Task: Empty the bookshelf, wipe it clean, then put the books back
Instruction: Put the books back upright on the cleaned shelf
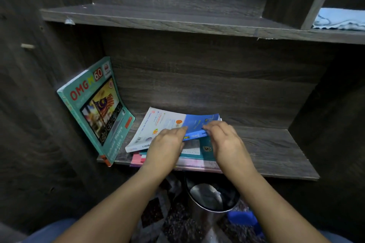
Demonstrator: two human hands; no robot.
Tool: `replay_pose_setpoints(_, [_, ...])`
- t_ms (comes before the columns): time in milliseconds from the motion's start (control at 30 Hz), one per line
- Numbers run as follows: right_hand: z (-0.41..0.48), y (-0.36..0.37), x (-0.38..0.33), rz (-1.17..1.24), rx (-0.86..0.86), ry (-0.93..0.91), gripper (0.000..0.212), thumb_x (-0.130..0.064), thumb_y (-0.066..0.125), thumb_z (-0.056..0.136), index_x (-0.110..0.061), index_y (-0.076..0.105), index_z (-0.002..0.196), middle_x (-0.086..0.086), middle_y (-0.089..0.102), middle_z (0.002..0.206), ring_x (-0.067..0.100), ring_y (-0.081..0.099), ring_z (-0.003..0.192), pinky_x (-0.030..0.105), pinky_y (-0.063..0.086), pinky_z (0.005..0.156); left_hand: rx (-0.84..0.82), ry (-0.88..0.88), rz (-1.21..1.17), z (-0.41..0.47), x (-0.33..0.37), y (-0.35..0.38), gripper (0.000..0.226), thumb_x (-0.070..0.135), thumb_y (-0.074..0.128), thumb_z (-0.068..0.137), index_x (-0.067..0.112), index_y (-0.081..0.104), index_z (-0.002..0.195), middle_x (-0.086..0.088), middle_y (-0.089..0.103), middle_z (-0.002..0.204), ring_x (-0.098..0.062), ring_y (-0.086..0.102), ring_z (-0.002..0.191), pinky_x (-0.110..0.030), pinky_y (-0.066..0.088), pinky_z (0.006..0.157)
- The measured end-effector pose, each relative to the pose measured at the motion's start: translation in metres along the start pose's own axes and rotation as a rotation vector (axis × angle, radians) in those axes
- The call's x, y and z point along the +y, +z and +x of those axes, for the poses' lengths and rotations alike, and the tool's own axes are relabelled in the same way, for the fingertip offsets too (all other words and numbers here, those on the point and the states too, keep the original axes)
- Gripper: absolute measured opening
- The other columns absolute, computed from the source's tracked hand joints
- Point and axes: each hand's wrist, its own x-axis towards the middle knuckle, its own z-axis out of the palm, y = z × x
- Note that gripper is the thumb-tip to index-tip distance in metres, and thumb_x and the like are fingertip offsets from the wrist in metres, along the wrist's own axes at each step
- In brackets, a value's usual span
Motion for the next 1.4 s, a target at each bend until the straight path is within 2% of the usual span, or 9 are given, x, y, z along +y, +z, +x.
replay_pose_setpoints(133, [0.003, -0.005, -0.016, 0.219, -0.03, 0.075, 0.044, -0.021, 0.042, 0.097, -0.014, 0.045, 0.141, 0.01, 0.04, 0.145, 0.016, 0.039, 0.135, 0.018, 0.027, 0.112, 0.146, -0.089, -0.088, -0.001, -0.006, -0.01, 0.041, 0.005, 0.076, 0.072, 0.01, 0.067, 0.112, -0.006, 0.072, 0.09, -0.028, 0.068, 0.073, -0.033, 0.052, 0.061])
replay_pose_setpoints(233, [-0.002, -0.002, -0.018, 0.168, -0.16, 0.127, 0.055, -0.019, 0.049, 0.097, -0.023, 0.033, 0.149, 0.006, 0.026, 0.154, 0.015, 0.027, 0.141, 0.01, 0.013, 0.111, 0.224, -0.281, -0.182, 0.001, -0.009, -0.028, 0.025, 0.006, 0.063, 0.085, 0.007, 0.055, 0.109, -0.012, 0.064, 0.082, -0.035, 0.061, 0.069, -0.036, 0.041, 0.056])
replay_pose_setpoints(400, [-0.008, 0.015, -0.022, 0.013, -0.466, 0.135, 0.05, -0.024, 0.052, 0.096, -0.025, 0.039, 0.145, 0.005, 0.031, 0.152, 0.023, 0.031, 0.138, 0.03, 0.025, 0.114, 0.421, -0.538, -0.275, -0.002, -0.033, -0.049, 0.035, 0.009, 0.054, 0.091, 0.007, 0.038, 0.122, -0.022, 0.061, 0.095, -0.043, 0.06, 0.079, -0.04, 0.042, 0.061])
replay_pose_setpoints(567, [-0.012, 0.025, -0.027, -0.157, -0.738, 0.195, 0.053, -0.032, 0.051, 0.095, -0.03, 0.035, 0.145, 0.002, 0.03, 0.152, 0.023, 0.034, 0.133, 0.033, 0.03, 0.111, 0.584, -0.358, -0.141, 0.001, -0.051, -0.08, 0.081, 0.006, 0.067, 0.085, 0.029, 0.017, 0.144, -0.017, 0.052, 0.131, -0.04, 0.06, 0.099, -0.048, 0.052, 0.075])
replay_pose_setpoints(700, [-0.014, 0.032, -0.028, -0.179, -0.792, 0.199, 0.052, -0.033, 0.05, 0.093, -0.031, 0.037, 0.144, -0.001, 0.04, 0.141, 0.024, 0.04, 0.126, 0.038, 0.038, 0.105, 0.598, -0.373, -0.067, 0.004, -0.067, -0.094, 0.051, 0.011, 0.067, 0.085, 0.01, 0.044, 0.131, -0.013, 0.058, 0.121, -0.035, 0.062, 0.1, -0.05, 0.055, 0.073])
replay_pose_setpoints(867, [-0.015, 0.034, -0.026, -0.192, -0.835, 0.189, 0.054, -0.036, 0.051, 0.092, -0.032, 0.036, 0.144, -0.004, 0.042, 0.14, 0.021, 0.038, 0.127, 0.036, 0.038, 0.105, 0.635, -0.335, -0.025, 0.008, -0.082, -0.096, 0.037, 0.005, 0.069, 0.083, 0.003, 0.05, 0.115, -0.015, 0.057, 0.112, -0.035, 0.063, 0.092, -0.044, 0.056, 0.066])
replay_pose_setpoints(1000, [-0.015, 0.03, -0.022, -0.164, -0.835, 0.208, 0.054, -0.035, 0.052, 0.091, -0.032, 0.038, 0.143, -0.005, 0.042, 0.139, 0.02, 0.037, 0.128, 0.036, 0.037, 0.107, 0.694, -0.383, 0.178, 0.009, -0.098, -0.098, 0.04, 0.005, 0.072, 0.077, 0.006, 0.052, 0.112, -0.017, 0.054, 0.102, -0.036, 0.059, 0.087, -0.044, 0.054, 0.06])
replay_pose_setpoints(1200, [-0.014, 0.025, -0.017, -0.154, -0.829, 0.226, 0.053, -0.034, 0.052, 0.091, -0.031, 0.039, 0.142, -0.005, 0.041, 0.14, 0.018, 0.036, 0.13, 0.034, 0.036, 0.108, 0.655, -0.63, 0.695, 0.014, -0.113, -0.095, 0.047, 0.017, 0.075, 0.078, 0.019, 0.052, 0.118, -0.008, 0.044, 0.117, -0.027, 0.036, 0.101, -0.04, 0.047, 0.074])
replay_pose_setpoints(1400, [-0.013, 0.023, -0.019, -0.147, -0.825, 0.241, 0.052, -0.034, 0.054, 0.091, -0.029, 0.042, 0.141, -0.003, 0.043, 0.139, 0.02, 0.039, 0.129, 0.034, 0.038, 0.107, 0.573, -0.67, 0.625, 0.008, -0.097, -0.092, 0.077, 0.026, 0.078, 0.071, 0.018, 0.04, 0.137, -0.008, 0.031, 0.13, -0.03, 0.031, 0.111, -0.044, 0.045, 0.085])
